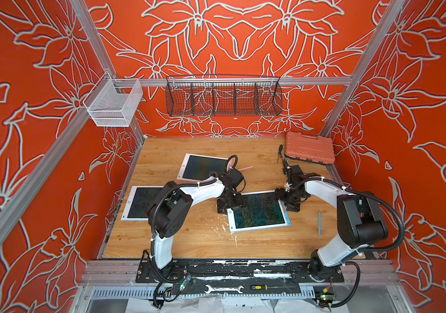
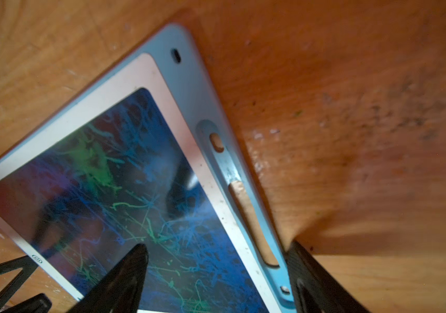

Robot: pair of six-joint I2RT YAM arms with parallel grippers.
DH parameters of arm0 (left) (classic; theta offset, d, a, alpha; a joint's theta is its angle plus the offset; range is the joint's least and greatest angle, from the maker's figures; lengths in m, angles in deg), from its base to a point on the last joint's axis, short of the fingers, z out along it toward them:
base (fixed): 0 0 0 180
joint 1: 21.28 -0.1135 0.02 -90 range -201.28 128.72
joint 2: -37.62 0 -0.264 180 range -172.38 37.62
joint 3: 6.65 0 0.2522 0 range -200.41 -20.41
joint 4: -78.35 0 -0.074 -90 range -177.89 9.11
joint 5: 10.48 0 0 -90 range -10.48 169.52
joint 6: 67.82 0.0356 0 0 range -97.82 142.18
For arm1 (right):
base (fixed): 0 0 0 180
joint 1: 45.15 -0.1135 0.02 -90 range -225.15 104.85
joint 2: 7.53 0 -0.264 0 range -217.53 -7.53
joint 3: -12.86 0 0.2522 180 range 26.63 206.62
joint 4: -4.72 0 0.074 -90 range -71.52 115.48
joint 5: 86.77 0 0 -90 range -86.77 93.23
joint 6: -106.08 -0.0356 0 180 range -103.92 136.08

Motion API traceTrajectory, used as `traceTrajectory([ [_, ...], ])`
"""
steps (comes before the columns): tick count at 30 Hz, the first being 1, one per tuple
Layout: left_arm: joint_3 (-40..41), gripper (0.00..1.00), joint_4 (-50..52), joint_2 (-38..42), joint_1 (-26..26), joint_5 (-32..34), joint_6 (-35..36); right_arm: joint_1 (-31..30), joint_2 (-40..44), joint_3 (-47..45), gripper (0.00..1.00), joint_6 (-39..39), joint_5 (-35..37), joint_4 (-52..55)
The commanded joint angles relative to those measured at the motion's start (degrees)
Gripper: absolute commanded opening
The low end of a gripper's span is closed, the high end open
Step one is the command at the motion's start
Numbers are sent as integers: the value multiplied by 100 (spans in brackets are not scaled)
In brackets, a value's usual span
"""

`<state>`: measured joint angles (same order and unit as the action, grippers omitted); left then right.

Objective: Place the stylus back onto the writing tablet
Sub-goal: Move the writing tablet to the center of the board.

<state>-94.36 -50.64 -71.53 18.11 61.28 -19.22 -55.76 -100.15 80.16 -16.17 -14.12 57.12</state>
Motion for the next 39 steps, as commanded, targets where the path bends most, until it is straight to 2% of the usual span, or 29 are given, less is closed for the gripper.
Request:
traceTrajectory([
  [1,262,99,223,54,28,260,-72,-230,183,-156,83,-331,-58,40],
  [22,1109,99,115,741,-448,147,106,-891,219,-132,83,-562,-53,71],
  [33,1269,98,-13,855,-603,27,77,-995,160,-36,82,-538,39,80],
  [39,1437,98,-228,934,-852,-119,-48,-993,43,85,83,-617,11,-14],
])
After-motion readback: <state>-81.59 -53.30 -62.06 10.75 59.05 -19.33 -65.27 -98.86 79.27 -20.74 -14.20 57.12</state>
